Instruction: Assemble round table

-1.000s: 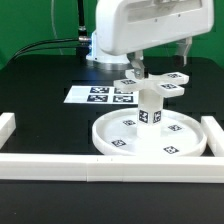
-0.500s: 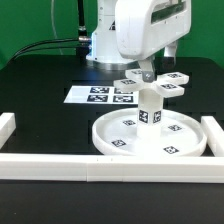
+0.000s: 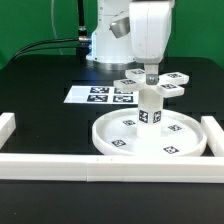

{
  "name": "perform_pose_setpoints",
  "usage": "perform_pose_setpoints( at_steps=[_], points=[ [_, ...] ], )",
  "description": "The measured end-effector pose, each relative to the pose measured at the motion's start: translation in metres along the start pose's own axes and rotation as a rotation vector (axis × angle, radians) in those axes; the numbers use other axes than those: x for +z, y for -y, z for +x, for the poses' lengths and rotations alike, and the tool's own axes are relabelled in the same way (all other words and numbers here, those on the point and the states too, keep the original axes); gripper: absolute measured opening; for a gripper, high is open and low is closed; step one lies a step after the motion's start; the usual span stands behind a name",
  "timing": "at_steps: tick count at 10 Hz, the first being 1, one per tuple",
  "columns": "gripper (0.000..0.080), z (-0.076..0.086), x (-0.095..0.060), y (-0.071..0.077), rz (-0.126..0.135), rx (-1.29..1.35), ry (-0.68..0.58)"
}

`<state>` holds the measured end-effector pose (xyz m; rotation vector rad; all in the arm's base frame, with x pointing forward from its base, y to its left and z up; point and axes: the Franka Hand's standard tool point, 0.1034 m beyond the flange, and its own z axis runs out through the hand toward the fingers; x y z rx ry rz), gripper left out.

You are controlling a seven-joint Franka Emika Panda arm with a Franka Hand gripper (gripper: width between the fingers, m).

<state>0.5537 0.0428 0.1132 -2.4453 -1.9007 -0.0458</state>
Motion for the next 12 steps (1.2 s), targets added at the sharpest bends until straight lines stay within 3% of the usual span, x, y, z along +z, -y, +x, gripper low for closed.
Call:
perform_pose_setpoints(
  at_steps=[12],
  points=[
    [0.0649, -0.008, 0.020, 0.008, 0.033, 0.036, 0.012]
  ],
)
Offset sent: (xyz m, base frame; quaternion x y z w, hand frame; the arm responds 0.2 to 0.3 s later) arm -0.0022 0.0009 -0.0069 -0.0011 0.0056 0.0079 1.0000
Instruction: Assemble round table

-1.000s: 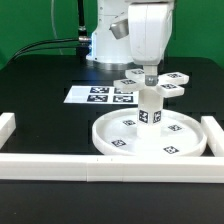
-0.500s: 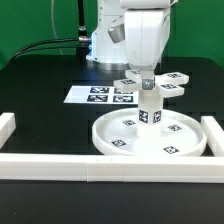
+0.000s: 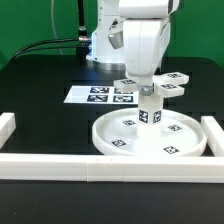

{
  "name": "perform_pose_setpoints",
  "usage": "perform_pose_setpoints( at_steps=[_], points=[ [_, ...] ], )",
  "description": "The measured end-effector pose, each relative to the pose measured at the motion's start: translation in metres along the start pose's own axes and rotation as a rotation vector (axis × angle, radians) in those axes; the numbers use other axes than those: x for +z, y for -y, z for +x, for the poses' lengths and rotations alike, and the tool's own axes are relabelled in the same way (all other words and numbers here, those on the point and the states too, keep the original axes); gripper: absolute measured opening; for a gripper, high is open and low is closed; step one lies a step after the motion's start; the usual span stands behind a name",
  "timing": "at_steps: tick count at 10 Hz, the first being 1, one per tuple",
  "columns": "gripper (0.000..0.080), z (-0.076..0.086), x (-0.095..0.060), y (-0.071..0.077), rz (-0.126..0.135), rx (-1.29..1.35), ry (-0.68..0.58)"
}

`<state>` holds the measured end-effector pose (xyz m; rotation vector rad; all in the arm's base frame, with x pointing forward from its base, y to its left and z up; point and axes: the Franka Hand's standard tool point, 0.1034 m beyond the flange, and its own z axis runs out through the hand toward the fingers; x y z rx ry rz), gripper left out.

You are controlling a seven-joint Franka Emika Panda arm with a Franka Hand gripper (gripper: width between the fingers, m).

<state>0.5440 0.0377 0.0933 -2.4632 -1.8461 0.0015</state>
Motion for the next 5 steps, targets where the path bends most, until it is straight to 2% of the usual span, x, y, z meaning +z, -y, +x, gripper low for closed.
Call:
perform_pose_setpoints(
  at_steps=[1, 2, 3, 5],
  points=[
    [0.0649, -0.0006, 0.0001, -0.0001, 0.001, 0.001, 0.000],
    [0.0527, -0.0005, -0.0001, -0.0002, 0.000, 0.001, 0.000],
    [0.0451, -0.0009, -0.0003, -0.0005, 0.000, 0.002, 0.000],
    [0.0452, -0.0012, -0.0003, -0.0006, 0.000, 0.009, 0.000]
  ],
)
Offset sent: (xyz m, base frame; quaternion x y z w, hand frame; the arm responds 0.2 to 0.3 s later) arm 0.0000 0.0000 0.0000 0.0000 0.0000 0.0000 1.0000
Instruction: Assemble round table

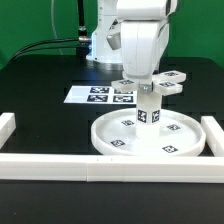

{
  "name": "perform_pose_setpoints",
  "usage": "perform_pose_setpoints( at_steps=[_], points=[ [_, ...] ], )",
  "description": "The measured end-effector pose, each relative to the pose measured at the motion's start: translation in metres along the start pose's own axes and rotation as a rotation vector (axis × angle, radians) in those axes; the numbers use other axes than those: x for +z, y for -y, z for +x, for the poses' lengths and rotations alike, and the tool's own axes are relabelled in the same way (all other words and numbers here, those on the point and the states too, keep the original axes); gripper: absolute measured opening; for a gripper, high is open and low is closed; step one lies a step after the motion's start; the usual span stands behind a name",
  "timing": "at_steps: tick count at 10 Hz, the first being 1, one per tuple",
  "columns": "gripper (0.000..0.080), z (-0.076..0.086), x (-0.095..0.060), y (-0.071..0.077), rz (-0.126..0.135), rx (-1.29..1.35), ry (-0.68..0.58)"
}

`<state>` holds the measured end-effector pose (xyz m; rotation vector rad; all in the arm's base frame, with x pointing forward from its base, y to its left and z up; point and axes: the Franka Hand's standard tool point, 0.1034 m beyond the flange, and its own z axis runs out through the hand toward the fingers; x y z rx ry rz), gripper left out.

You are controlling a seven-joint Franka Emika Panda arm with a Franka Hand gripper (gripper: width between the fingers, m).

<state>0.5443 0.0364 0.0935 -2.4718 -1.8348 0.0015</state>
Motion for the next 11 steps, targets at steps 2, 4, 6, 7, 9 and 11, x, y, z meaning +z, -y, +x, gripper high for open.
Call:
perform_pose_setpoints(
  at_steps=[2, 4, 6, 7, 9, 11],
  points=[
    [0.0451, -0.0002, 0.0000, -0.0001, 0.000, 0.034, 0.000],
    [0.0452, -0.0002, 0.0002, 0.0002, 0.001, 0.166, -0.002],
    [0.0452, -0.0013, 0.0006, 0.0030, 0.005, 0.438, -0.001],
    [0.0452, -0.0017, 0.0006, 0.0039, 0.006, 0.526, -0.001],
    [0.0452, -0.0012, 0.0009, 0.0038, 0.006, 0.780, -0.016],
    [0.0452, -0.0007, 0.0008, 0.0034, 0.006, 0.886, -0.018]
  ],
)
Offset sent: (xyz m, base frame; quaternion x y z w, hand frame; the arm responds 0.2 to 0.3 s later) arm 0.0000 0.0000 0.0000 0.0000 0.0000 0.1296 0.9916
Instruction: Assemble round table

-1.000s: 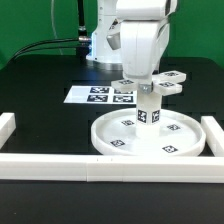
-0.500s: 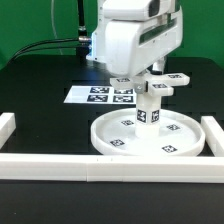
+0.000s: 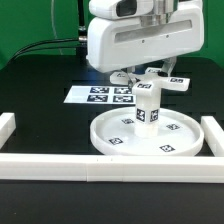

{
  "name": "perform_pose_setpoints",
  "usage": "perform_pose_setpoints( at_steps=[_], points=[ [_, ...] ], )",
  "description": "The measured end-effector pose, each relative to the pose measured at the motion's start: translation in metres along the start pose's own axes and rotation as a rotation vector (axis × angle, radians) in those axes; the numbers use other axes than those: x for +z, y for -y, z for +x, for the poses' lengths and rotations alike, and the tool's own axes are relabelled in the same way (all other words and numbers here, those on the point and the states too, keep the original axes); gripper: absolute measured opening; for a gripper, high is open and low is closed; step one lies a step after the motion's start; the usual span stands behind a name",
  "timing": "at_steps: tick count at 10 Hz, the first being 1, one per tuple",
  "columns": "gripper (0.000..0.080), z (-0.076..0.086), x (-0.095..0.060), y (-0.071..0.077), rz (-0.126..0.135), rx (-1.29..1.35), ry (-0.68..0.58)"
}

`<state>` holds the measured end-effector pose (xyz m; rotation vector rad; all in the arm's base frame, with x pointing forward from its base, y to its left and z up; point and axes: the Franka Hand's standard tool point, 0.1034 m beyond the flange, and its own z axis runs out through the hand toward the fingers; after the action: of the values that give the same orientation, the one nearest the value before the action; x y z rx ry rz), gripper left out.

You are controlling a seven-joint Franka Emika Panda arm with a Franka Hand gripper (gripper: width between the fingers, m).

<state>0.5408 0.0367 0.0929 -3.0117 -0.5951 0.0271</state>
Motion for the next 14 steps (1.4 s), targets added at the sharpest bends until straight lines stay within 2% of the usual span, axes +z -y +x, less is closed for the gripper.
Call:
perform_pose_setpoints(
  at_steps=[4, 14],
  points=[
    [0.0452, 0.0012, -0.0003, 0.0014, 0.007, 0.264, -0.006],
    [0.0452, 0.0050, -0.0002, 0.0013, 0.069, 1.272, -0.082]
  ],
)
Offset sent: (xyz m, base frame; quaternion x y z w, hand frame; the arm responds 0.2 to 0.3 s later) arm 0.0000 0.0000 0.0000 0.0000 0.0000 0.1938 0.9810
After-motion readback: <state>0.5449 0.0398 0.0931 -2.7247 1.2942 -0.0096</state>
